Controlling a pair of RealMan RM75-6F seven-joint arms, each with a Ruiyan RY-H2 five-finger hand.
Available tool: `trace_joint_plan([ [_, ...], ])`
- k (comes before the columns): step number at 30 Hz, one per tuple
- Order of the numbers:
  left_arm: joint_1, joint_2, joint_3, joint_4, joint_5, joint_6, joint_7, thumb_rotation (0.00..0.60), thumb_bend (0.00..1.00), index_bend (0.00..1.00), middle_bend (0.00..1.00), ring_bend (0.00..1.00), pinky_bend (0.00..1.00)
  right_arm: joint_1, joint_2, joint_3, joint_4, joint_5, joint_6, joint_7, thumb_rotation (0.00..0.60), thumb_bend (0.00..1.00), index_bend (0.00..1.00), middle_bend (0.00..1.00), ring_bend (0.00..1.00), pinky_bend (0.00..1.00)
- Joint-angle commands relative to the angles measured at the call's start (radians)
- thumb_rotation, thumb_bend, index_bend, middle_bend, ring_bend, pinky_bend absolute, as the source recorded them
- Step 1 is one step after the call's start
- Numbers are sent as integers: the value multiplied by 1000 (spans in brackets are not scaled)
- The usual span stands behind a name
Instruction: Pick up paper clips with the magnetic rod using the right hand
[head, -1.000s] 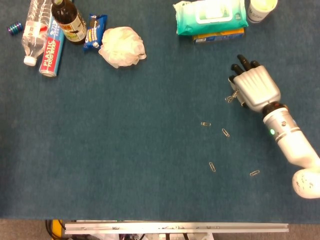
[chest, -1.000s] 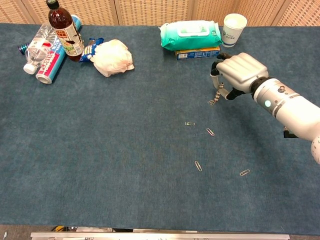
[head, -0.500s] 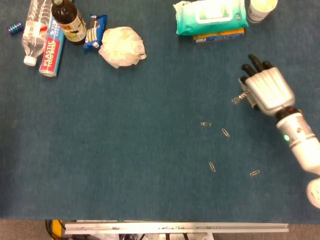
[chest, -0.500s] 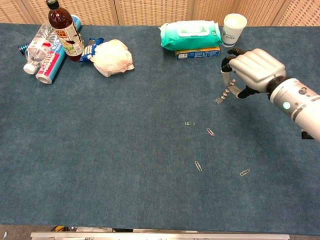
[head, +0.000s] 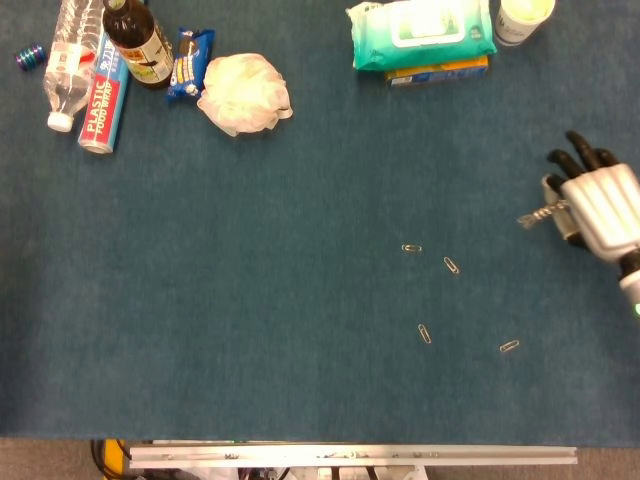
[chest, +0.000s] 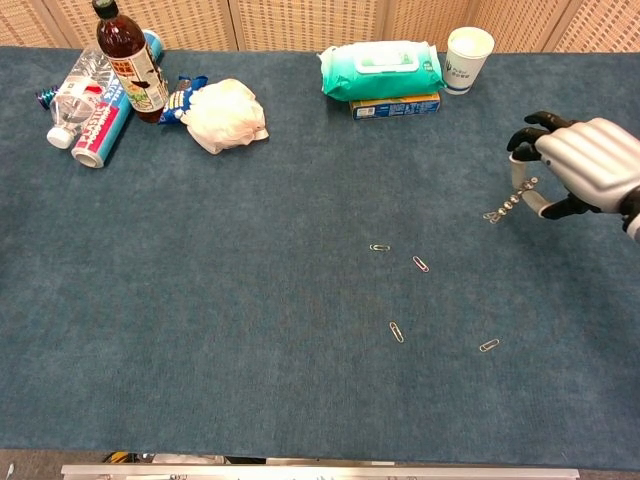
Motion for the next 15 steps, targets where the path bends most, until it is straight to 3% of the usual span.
trace_joint_plan([
  [1, -3, -3, 0, -1, -2, -5, 7, 600, 262, 371, 328, 294, 538, -24, -3, -7, 44, -12, 4, 40, 600, 387, 521, 263, 71, 269],
  [15, -6, -3, -1, -2, -9, -9, 11, 600, 262, 371, 328, 294, 538, -47, -30, 2, 112, -41, -24, 87, 600, 385, 521, 263, 71, 269],
])
